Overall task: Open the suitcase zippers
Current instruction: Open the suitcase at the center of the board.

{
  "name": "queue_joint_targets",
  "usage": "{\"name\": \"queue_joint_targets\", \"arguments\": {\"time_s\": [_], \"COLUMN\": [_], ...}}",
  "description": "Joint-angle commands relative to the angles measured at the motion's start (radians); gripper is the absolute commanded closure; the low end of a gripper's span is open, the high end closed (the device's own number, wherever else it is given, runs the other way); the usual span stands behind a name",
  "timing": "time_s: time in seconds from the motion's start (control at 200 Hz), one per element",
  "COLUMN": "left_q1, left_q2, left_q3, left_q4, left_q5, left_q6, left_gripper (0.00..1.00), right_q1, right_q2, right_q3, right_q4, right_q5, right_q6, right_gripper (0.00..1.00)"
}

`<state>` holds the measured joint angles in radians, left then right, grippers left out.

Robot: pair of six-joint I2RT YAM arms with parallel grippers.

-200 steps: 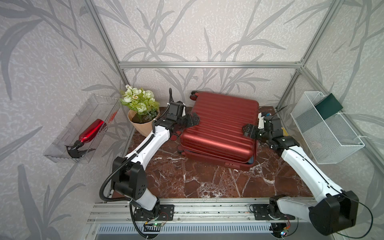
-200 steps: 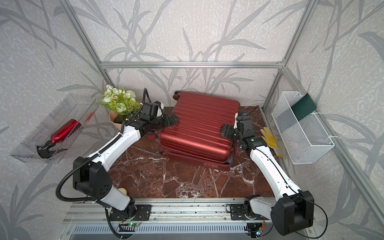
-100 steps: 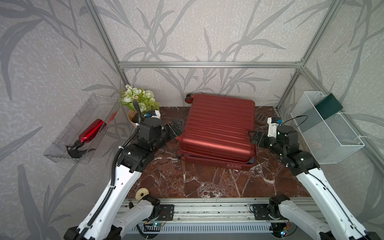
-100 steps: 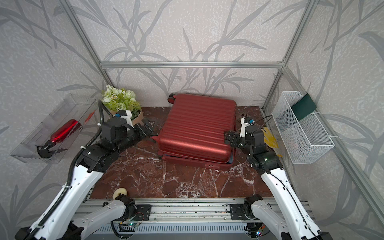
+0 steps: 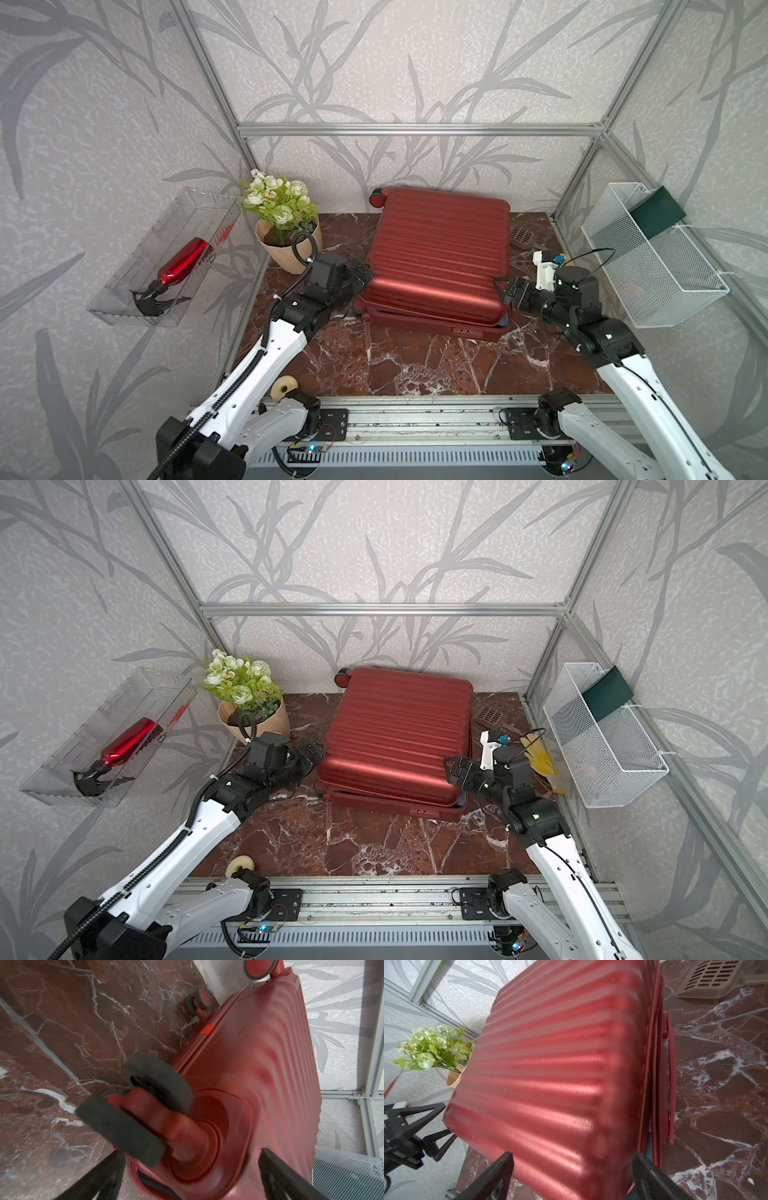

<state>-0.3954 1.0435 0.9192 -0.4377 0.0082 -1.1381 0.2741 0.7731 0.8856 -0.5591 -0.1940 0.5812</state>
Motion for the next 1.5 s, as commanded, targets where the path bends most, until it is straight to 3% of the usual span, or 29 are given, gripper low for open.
{"name": "queue_joint_targets", "arguments": {"time_s": [0.0, 0.165, 0.37, 0.595, 0.79, 0.985, 1.27, 1.38, 1.5], "left_q1": [0.01, 0.012, 0.014, 0.014, 0.009, -0.024, -0.115, -0.173, -0.181], "left_q2": [-0.004, -0.046, -0.03, -0.07, -0.128, -0.197, -0.268, -0.253, -0.213], "left_q3": [-0.056, -0.17, -0.212, -0.184, -0.079, -0.011, 0.057, 0.11, 0.158], "left_q4": [0.16, 0.348, 0.488, 0.484, 0.403, 0.342, 0.308, 0.312, 0.327], "left_q5": [-0.07, -0.178, -0.191, -0.17, -0.144, -0.191, -0.286, -0.332, -0.356], "left_q6": [-0.056, -0.092, -0.121, -0.142, -0.114, -0.089, -0.032, 0.03, 0.065], "left_gripper": [0.01, 0.07, 0.29, 0.62, 0.78, 0.79, 0.82, 0.83, 0.83], "right_q1": [0.005, 0.005, 0.005, 0.006, 0.041, 0.043, 0.043, 0.044, 0.063], "right_q2": [-0.039, -0.074, -0.097, -0.133, -0.173, -0.189, -0.164, -0.165, -0.157], "right_q3": [-0.02, -0.07, -0.08, -0.04, 0.03, 0.044, 0.078, 0.14, 0.213], "right_q4": [0.001, 0.06, 0.073, 0.013, -0.082, -0.186, -0.213, -0.249, -0.286], "right_q5": [-0.02, -0.059, -0.046, -0.063, -0.005, 0.225, 0.299, 0.373, 0.354], "right_q6": [0.023, 0.05, 0.05, 0.0, -0.114, -0.179, -0.208, -0.245, -0.286], "right_gripper": [0.1, 0.1, 0.11, 0.13, 0.13, 0.13, 0.17, 0.18, 0.2]}}
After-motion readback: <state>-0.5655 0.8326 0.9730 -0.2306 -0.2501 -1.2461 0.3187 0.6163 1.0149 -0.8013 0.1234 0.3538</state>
